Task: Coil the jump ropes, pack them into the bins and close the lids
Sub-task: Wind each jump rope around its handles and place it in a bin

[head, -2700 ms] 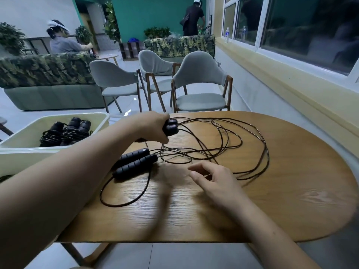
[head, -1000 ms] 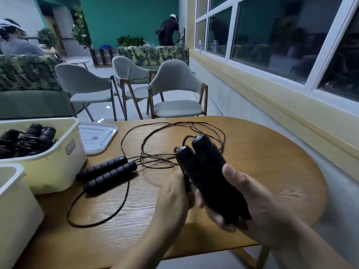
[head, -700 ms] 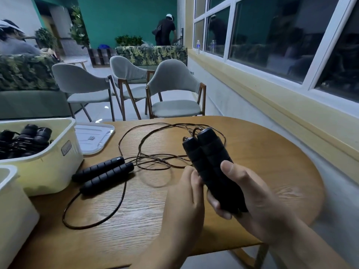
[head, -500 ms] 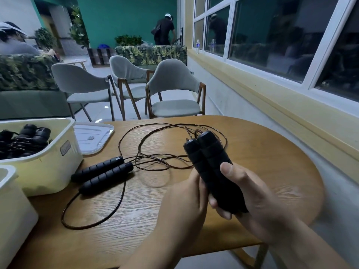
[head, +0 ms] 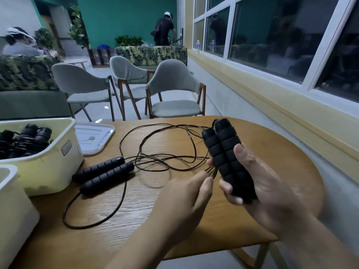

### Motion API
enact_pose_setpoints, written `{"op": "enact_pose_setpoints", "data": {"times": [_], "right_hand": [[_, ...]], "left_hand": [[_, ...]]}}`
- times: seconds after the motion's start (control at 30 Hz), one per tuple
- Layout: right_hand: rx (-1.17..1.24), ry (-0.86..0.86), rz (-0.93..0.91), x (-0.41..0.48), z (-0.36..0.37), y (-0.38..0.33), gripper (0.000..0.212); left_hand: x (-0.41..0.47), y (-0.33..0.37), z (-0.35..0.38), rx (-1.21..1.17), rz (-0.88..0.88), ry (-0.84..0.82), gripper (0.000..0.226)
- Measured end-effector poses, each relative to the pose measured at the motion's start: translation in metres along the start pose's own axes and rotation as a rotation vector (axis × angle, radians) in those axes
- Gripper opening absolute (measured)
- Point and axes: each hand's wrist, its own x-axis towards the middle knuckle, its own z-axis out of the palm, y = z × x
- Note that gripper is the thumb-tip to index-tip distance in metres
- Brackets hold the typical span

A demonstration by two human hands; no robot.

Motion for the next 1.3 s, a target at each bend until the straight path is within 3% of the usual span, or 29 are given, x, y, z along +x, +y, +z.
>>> {"op": "enact_pose_setpoints", "data": {"times": [0.23,0.4,0.63,0.77,0.87,1.0,1.07,1.17,1.3], "right_hand": [[-0.616,0.229,-0.074,0.003,-0.015,-0.004,0.048],[-1.167,0.054,0.056,0.005,-0.035,-0.008,0.057],[-0.962,-0.504,0.383,-0.003,-0.013,-0.022,0.041],[-0.651,-0.636,0.429,-0.004,-0.010,-0.024,0.028],[-0.445,-0.622,0.361,-0.004,-0.012,-0.023,0.029],[-0.297,-0.517,0.249,-0.003,-0.017,-0.014,0.061],[-0.223,-0.477,0.191,-0.004,-0.017,-0.011,0.073],[-0.188,-0.381,0.116,-0.003,-0.016,-0.010,0.074],[-0.197,-0.211,0.027,-0.001,-0.013,-0.010,0.059]], "left_hand": [[0.004,-0.010,-0.020,0.006,0.017,-0.035,0.042],[0.005,-0.017,-0.044,-0.251,-0.058,-0.071,0.032],[0.006,-0.023,-0.051,-0.526,-0.087,-0.051,0.039],[0.006,-0.027,-0.045,-0.594,-0.078,-0.091,0.034],[0.005,-0.027,-0.041,-0.652,-0.098,-0.108,0.042],[0.005,-0.016,-0.038,-0.732,-0.109,-0.175,0.039],[0.005,-0.005,-0.036,-0.749,-0.113,-0.196,0.047],[0.005,-0.006,-0.026,-0.657,-0.140,-0.125,0.052],[0.005,-0.016,-0.017,-0.540,-0.151,-0.098,0.047]]}}
